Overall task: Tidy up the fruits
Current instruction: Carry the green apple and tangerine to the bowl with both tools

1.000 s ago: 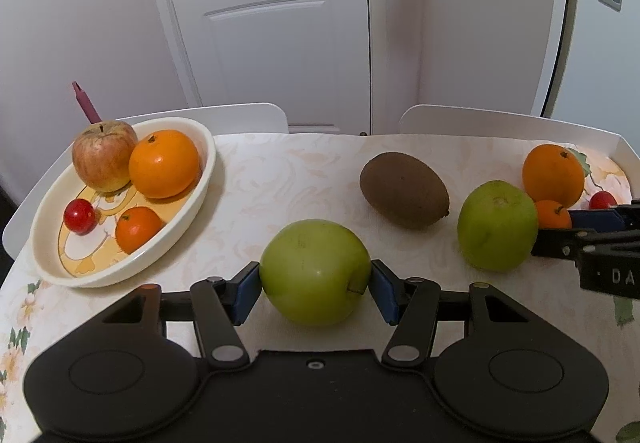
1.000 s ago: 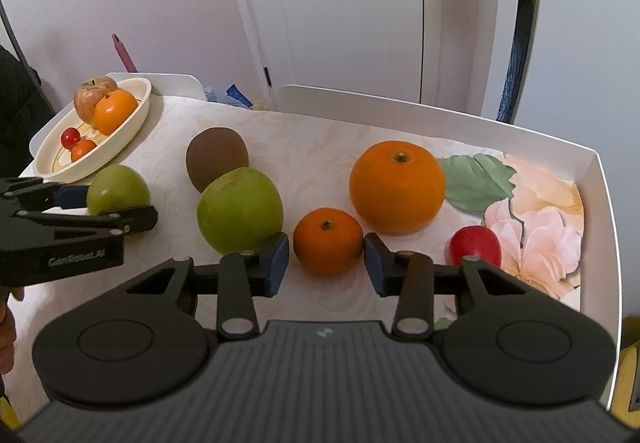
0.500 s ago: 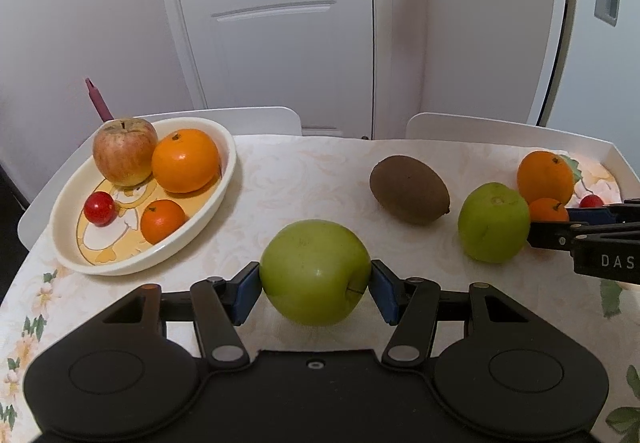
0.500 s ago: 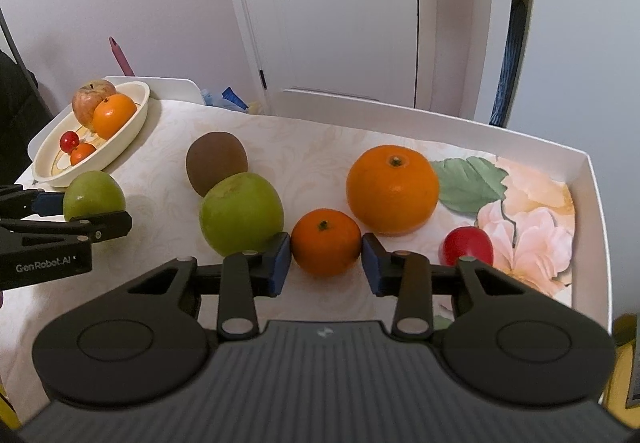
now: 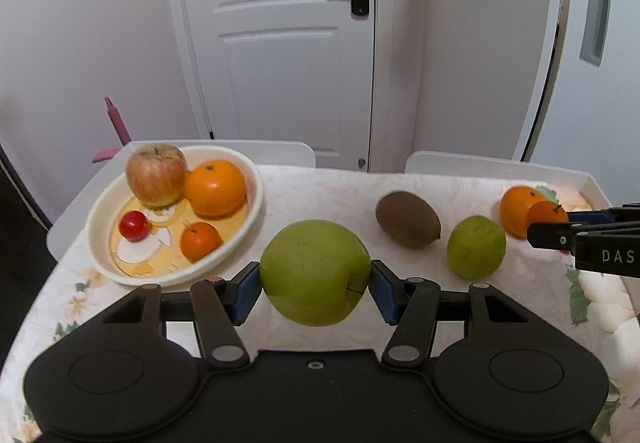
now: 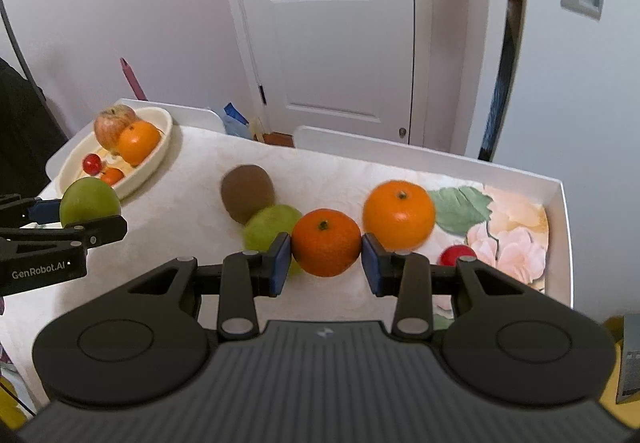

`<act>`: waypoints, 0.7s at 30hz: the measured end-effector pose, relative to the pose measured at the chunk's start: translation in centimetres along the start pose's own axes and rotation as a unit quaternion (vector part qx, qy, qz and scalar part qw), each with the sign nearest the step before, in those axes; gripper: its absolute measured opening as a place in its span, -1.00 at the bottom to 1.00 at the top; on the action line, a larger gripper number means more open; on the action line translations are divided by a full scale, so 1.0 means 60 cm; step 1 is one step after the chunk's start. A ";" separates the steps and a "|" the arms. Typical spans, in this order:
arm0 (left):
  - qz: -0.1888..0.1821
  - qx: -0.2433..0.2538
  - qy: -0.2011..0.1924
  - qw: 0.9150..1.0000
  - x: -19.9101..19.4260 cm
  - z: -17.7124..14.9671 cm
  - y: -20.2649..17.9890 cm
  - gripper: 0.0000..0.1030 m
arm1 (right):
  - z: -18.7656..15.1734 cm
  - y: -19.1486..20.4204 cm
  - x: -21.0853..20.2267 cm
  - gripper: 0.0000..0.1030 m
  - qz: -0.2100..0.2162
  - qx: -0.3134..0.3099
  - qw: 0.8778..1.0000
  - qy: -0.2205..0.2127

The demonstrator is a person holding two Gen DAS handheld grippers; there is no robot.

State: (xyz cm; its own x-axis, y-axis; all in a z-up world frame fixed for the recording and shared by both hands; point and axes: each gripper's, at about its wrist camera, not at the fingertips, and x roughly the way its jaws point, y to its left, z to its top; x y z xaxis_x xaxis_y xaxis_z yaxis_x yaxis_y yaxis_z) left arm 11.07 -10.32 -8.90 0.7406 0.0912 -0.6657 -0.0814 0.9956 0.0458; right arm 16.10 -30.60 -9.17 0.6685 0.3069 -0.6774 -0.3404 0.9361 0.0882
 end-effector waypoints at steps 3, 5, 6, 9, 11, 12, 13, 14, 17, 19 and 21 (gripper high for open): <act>0.002 -0.003 -0.010 1.000 -0.022 0.009 0.020 0.21 | 0.012 0.021 -0.016 0.03 0.004 -0.003 1.000 -0.006; 0.004 -0.003 -0.015 1.000 -0.033 0.015 0.036 0.21 | 0.020 0.039 -0.026 0.03 0.007 -0.005 1.000 -0.011; 0.005 -0.004 -0.017 1.000 -0.039 0.018 0.045 0.21 | 0.024 0.049 -0.029 0.03 0.009 -0.006 1.000 -0.013; 0.009 -0.005 -0.021 1.000 -0.055 0.027 0.075 0.21 | 0.035 0.079 -0.037 0.03 0.014 -0.005 1.000 -0.017; 0.011 -0.005 -0.023 1.000 -0.062 0.033 0.095 0.21 | 0.043 0.101 -0.041 0.03 0.018 -0.005 1.000 -0.020; 0.012 -0.005 -0.024 1.000 -0.065 0.036 0.105 0.21 | 0.046 0.111 -0.042 0.03 0.020 -0.005 1.000 -0.021; 0.013 -0.005 -0.025 1.000 -0.068 0.039 0.114 0.21 | 0.050 0.123 -0.043 0.03 0.022 -0.006 1.000 -0.021; 0.014 -0.005 -0.026 1.000 -0.070 0.042 0.126 0.21 | 0.054 0.134 -0.042 0.03 0.023 -0.007 0.999 -0.021; 0.014 -0.004 -0.027 1.000 -0.071 0.050 0.158 0.21 | 0.065 0.168 -0.038 0.03 0.026 -0.009 0.999 -0.021; 0.015 -0.003 -0.027 1.000 -0.070 0.054 0.179 0.21 | 0.073 0.191 -0.034 0.03 0.027 -0.010 0.999 -0.021; 0.014 -0.002 -0.026 1.000 -0.066 0.057 0.200 0.21 | 0.079 0.213 -0.029 0.03 0.028 -0.012 0.999 -0.022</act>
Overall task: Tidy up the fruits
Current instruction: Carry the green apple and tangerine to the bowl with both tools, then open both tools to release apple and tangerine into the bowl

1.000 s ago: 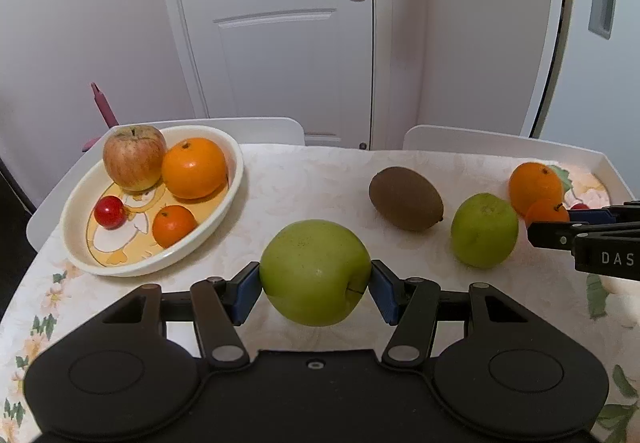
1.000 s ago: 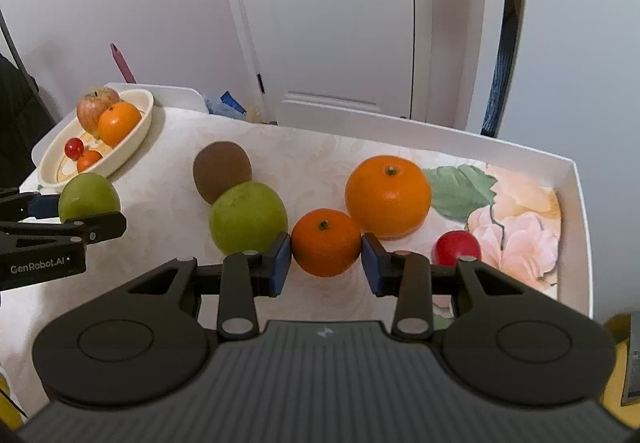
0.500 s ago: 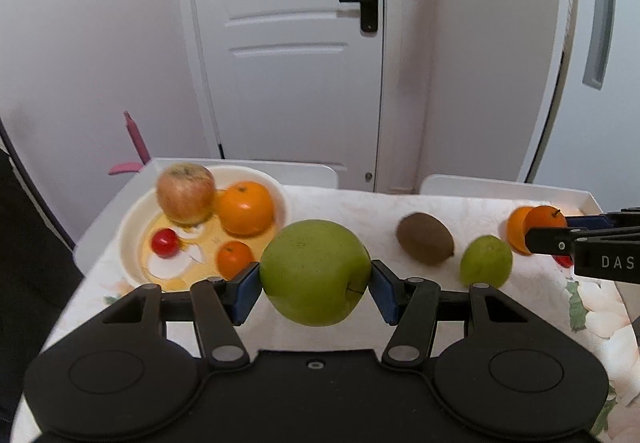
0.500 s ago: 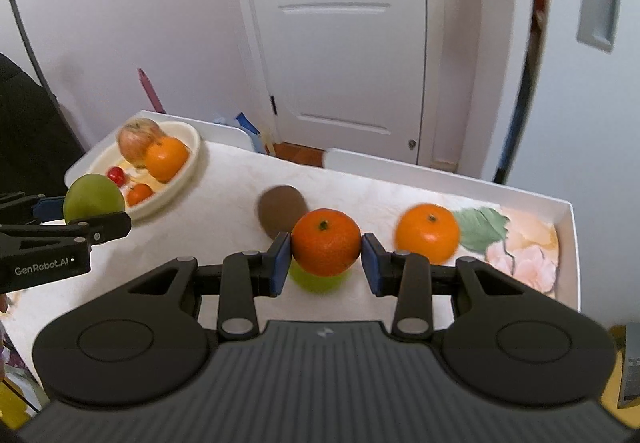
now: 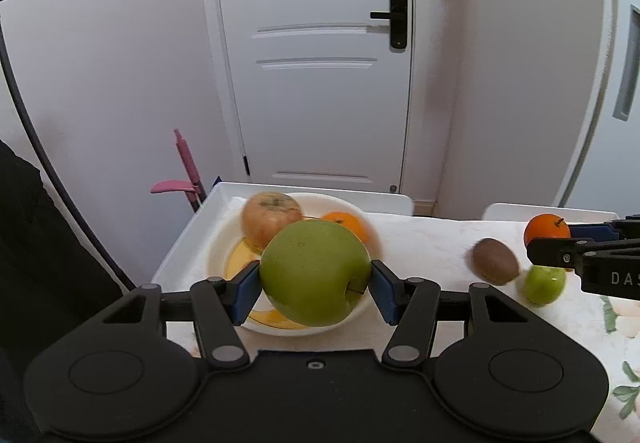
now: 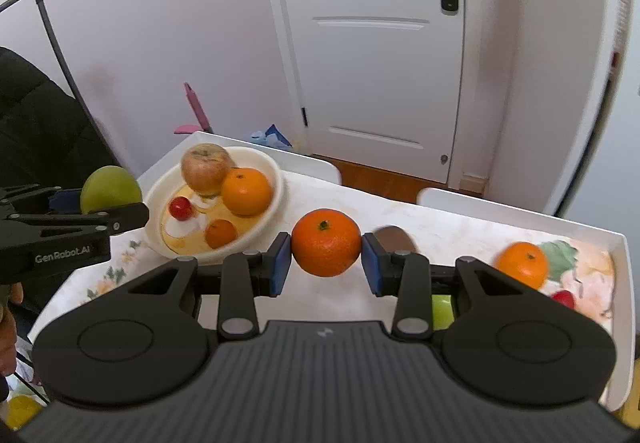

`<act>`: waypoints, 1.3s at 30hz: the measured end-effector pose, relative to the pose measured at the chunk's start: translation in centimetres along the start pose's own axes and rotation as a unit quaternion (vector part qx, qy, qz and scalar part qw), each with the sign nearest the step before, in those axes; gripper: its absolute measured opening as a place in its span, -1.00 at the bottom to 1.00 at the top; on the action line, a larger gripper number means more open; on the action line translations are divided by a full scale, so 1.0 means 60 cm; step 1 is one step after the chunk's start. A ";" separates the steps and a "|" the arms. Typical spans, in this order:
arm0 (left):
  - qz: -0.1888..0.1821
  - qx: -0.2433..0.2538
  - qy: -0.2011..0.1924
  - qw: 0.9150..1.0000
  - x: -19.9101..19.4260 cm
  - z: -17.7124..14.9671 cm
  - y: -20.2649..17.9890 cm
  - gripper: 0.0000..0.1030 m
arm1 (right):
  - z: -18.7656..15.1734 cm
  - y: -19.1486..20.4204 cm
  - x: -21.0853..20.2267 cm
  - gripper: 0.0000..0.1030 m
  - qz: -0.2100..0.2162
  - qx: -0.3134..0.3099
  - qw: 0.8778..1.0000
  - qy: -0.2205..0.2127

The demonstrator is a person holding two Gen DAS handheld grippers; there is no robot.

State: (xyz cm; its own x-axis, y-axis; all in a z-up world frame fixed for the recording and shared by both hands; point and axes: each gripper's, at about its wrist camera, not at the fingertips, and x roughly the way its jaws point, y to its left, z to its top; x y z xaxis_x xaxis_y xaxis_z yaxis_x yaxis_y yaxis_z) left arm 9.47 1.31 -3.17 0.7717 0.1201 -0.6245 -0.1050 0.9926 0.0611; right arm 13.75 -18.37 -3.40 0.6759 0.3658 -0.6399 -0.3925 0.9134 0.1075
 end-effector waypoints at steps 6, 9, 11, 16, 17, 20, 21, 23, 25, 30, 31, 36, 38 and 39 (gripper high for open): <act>-0.006 0.005 0.005 1.000 0.027 0.008 0.055 0.21 | 0.017 0.058 0.030 0.03 -0.001 -0.002 1.000 0.003; -0.011 0.008 0.010 1.000 0.045 0.009 0.077 0.21 | 0.024 0.083 0.050 0.03 -0.002 -0.001 1.000 0.008; -0.014 0.010 0.014 1.000 0.056 0.009 0.091 0.21 | 0.028 0.097 0.064 0.03 -0.003 -0.001 1.000 0.011; -0.022 0.017 0.027 0.999 0.093 0.007 0.123 0.21 | 0.034 0.124 0.100 0.03 -0.008 0.003 1.000 0.018; -0.024 0.019 0.030 0.999 0.101 0.006 0.128 0.21 | 0.035 0.128 0.107 0.03 -0.009 0.005 1.000 0.020; -0.029 0.024 0.038 0.999 0.122 0.002 0.137 0.21 | 0.036 0.140 0.128 0.03 -0.013 0.008 1.000 0.026; -0.031 0.025 0.040 0.998 0.129 0.000 0.140 0.21 | 0.036 0.142 0.134 0.03 -0.015 0.009 0.999 0.028; -0.034 0.027 0.046 0.998 0.142 -0.003 0.144 0.21 | 0.036 0.144 0.145 0.03 -0.017 0.012 0.999 0.032; -0.036 0.034 0.049 0.998 0.153 -0.007 0.146 0.21 | 0.036 0.147 0.157 0.03 -0.020 0.015 0.999 0.035; -0.044 0.052 0.060 0.996 0.175 -0.018 0.143 0.21 | 0.033 0.150 0.177 0.03 -0.027 0.022 0.999 0.041; -0.046 0.054 0.062 0.996 0.177 -0.019 0.142 0.21 | 0.033 0.151 0.180 0.03 -0.028 0.023 0.998 0.042; -0.049 0.051 0.058 0.996 0.177 -0.025 0.141 0.36 | 0.031 0.153 0.187 0.03 -0.033 0.024 0.998 0.045; -0.056 0.052 0.042 0.996 0.168 -0.020 0.142 0.93 | 0.032 0.153 0.187 0.03 -0.034 0.024 0.998 0.045; -0.057 0.052 0.034 0.996 0.163 -0.017 0.143 0.95 | 0.032 0.153 0.186 0.03 -0.035 0.024 0.998 0.045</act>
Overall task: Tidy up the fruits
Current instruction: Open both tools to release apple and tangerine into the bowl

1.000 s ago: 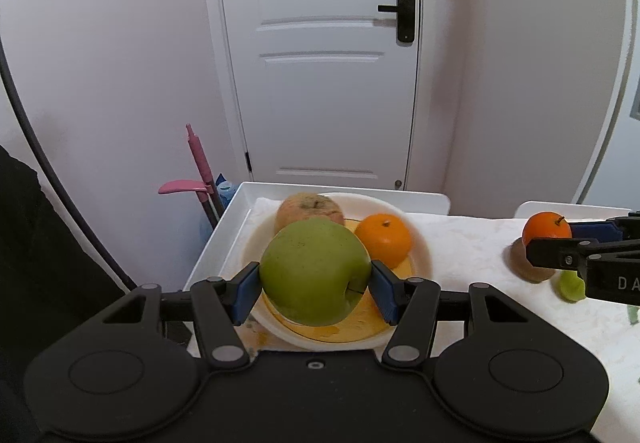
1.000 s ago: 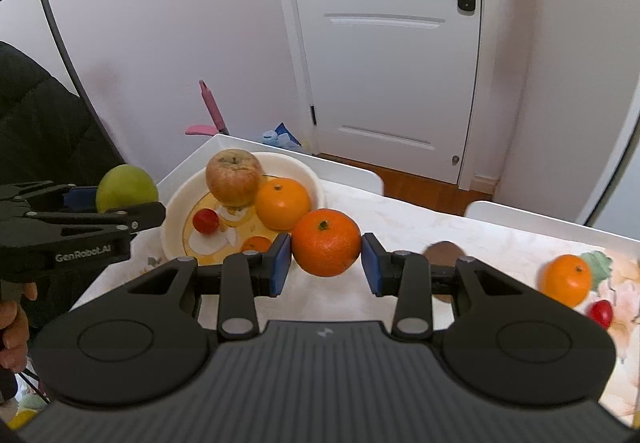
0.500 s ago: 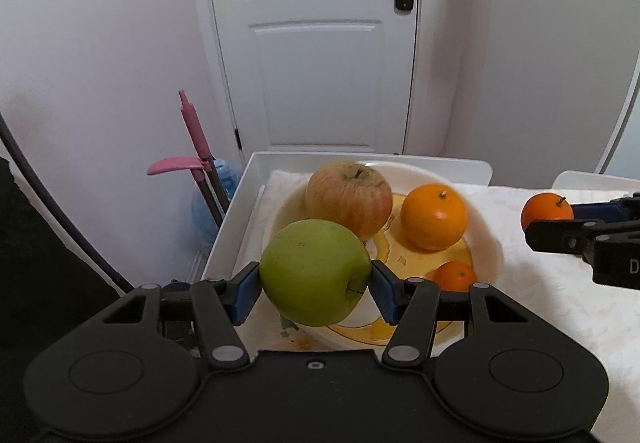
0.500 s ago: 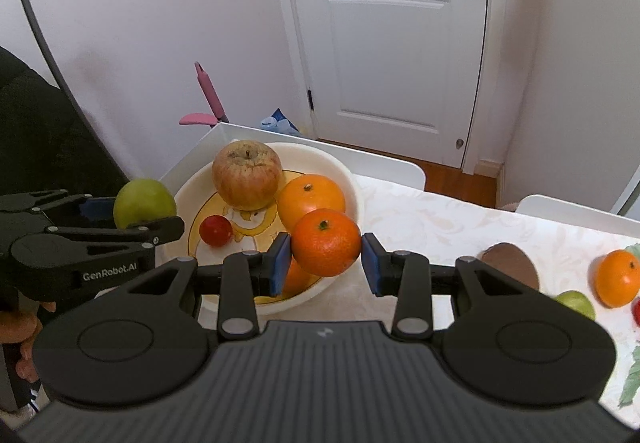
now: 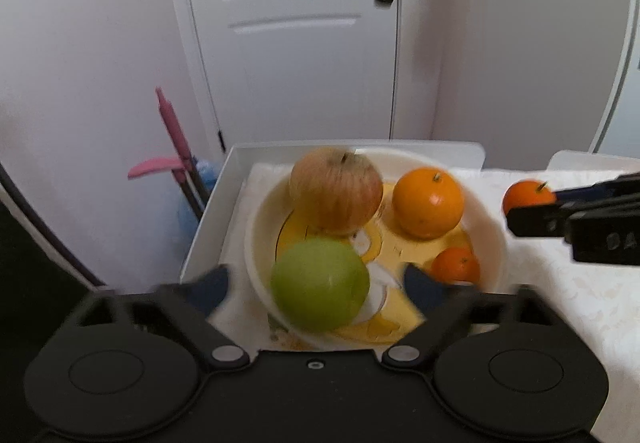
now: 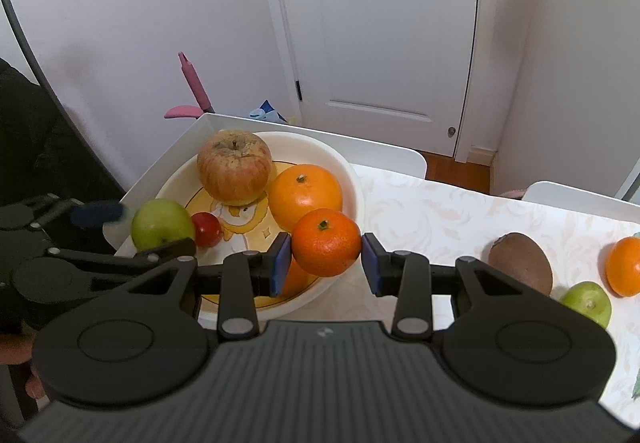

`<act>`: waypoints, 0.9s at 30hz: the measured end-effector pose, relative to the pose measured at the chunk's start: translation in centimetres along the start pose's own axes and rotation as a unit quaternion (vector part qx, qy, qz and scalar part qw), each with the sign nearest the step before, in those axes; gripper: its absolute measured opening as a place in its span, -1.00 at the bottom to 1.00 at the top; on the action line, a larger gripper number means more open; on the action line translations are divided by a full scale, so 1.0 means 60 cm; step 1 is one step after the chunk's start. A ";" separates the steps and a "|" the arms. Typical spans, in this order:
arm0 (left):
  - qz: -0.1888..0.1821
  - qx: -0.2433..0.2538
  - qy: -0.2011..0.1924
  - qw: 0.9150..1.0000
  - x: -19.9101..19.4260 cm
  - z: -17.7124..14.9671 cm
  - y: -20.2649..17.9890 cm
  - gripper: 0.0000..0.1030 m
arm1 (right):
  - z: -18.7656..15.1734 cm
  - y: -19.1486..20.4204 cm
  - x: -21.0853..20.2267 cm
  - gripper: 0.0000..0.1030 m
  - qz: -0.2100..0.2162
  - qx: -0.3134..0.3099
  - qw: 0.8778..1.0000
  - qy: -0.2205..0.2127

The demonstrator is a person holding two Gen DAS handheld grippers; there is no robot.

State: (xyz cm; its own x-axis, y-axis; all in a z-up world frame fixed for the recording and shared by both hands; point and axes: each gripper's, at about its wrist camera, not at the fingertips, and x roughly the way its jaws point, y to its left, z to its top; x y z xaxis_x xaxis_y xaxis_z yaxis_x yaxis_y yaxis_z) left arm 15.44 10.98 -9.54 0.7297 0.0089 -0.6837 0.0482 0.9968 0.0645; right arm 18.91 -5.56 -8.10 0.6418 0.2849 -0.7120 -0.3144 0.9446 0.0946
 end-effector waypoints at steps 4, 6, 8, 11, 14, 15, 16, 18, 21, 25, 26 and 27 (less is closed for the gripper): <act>0.000 0.001 0.000 1.000 -0.007 0.005 0.002 0.95 | 0.003 0.002 -0.003 0.03 -0.003 -0.002 1.000 -0.002; 0.001 -0.002 0.000 1.000 -0.011 0.005 0.005 0.95 | 0.004 0.004 -0.005 0.03 -0.004 -0.005 1.000 -0.003; 0.002 -0.005 -0.001 1.000 -0.018 0.004 0.008 0.95 | 0.005 0.005 -0.008 0.03 -0.004 -0.009 1.000 -0.004; 0.005 -0.009 -0.002 1.000 -0.028 -0.002 0.011 0.95 | 0.009 0.003 -0.008 0.03 -0.004 -0.010 1.000 -0.004; 0.007 -0.014 -0.002 1.000 -0.036 -0.006 0.014 0.95 | 0.015 0.000 -0.004 0.03 -0.002 -0.011 1.000 -0.002; 0.009 -0.015 -0.003 1.000 -0.039 -0.007 0.015 0.95 | 0.017 0.000 -0.002 0.03 -0.001 -0.012 1.000 -0.001; 0.011 -0.018 -0.003 1.000 -0.042 -0.009 0.017 0.95 | 0.018 0.000 0.001 0.03 0.000 -0.014 1.000 0.000; 0.013 -0.023 -0.002 1.000 -0.046 -0.013 0.020 0.95 | 0.020 0.000 0.009 0.03 0.004 -0.017 1.000 0.004; 0.017 -0.027 -0.001 0.999 -0.048 -0.019 0.021 0.95 | 0.019 0.001 0.022 0.03 0.010 -0.018 1.000 0.010; 0.018 -0.031 -0.001 0.999 -0.053 -0.025 0.023 0.95 | 0.014 0.003 0.033 0.03 0.012 -0.016 1.000 0.014; 0.019 -0.031 0.000 0.999 -0.053 -0.026 0.023 0.95 | 0.013 0.004 0.035 0.03 0.012 -0.016 1.000 0.014; 0.020 -0.031 0.001 0.999 -0.053 -0.027 0.023 0.95 | 0.011 0.003 0.037 0.03 0.012 -0.016 1.000 0.014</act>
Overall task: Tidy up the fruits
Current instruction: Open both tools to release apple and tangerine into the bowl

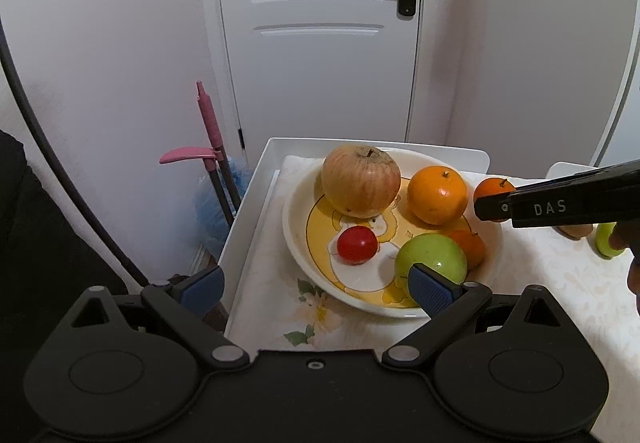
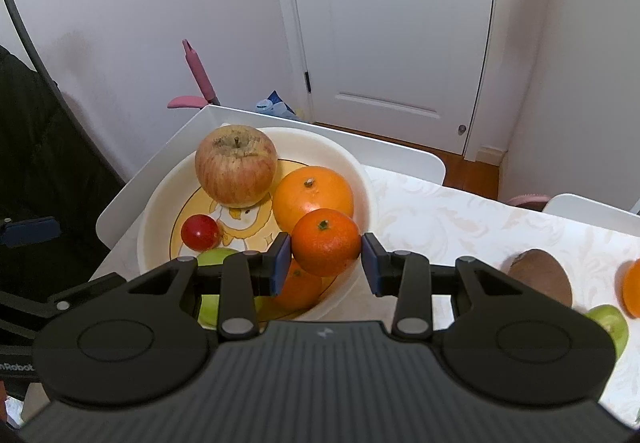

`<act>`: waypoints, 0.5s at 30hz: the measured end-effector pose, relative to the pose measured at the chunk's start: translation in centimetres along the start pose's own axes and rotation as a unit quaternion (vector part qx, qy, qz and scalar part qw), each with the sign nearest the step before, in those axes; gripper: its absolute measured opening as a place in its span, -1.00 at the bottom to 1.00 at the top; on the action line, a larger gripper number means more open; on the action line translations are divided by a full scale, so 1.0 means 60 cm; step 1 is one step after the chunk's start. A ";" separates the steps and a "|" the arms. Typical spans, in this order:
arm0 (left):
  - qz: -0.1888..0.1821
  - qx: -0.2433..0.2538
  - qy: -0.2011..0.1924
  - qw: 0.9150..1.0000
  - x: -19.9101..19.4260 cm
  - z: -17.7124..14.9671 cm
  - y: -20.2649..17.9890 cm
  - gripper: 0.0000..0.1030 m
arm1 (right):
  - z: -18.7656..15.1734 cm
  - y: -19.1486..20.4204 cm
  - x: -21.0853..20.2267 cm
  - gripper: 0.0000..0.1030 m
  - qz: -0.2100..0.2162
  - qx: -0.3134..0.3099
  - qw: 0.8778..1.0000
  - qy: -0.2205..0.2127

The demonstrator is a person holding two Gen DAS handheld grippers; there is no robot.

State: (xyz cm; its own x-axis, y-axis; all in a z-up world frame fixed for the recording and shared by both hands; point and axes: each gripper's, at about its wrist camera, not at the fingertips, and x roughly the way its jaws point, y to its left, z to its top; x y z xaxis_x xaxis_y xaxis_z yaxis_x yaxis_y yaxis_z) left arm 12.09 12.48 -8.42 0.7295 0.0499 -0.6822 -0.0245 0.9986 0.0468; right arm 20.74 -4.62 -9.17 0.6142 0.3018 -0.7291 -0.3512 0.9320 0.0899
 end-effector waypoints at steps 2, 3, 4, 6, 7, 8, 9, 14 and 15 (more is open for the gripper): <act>0.001 0.001 0.000 1.000 0.000 -0.001 -0.001 0.95 | -0.001 0.000 0.004 0.07 -0.003 0.000 1.000 0.000; 0.001 0.002 0.000 1.000 0.000 -0.001 -0.001 0.95 | -0.002 0.000 0.005 0.11 0.000 0.000 1.000 -0.001; 0.001 0.003 0.000 1.000 -0.001 -0.001 -0.001 0.95 | -0.001 0.000 0.006 0.29 0.007 -0.001 1.000 -0.005; 0.001 0.007 -0.001 1.000 -0.001 -0.001 -0.003 0.95 | -0.002 0.001 -0.002 0.83 0.013 -0.001 1.000 -0.018; 0.000 0.009 -0.001 1.000 -0.001 -0.002 -0.004 0.95 | -0.003 0.004 -0.007 1.00 0.007 -0.002 1.000 -0.027; 0.000 0.010 -0.001 1.000 -0.001 -0.002 -0.005 0.95 | -0.004 0.007 -0.014 1.00 -0.002 -0.004 0.999 -0.039; -0.001 0.011 -0.001 1.000 -0.001 -0.001 -0.006 0.95 | -0.005 0.009 -0.019 1.00 -0.007 -0.007 0.999 -0.046; -0.005 0.016 -0.005 1.000 -0.008 0.000 -0.011 0.95 | -0.009 0.010 -0.026 1.00 -0.011 -0.006 0.999 -0.036; -0.005 0.017 -0.006 1.000 -0.011 0.000 -0.012 0.95 | -0.010 0.010 -0.030 1.00 -0.011 -0.003 0.999 -0.036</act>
State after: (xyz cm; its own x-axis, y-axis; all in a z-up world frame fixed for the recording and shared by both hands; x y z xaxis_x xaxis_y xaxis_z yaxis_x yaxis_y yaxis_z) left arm 11.63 11.70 -7.99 0.7381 0.0391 -0.6735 0.0067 0.9978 0.0652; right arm 19.03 -4.74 -8.21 0.6705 0.2947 -0.6809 -0.3410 0.9374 0.0700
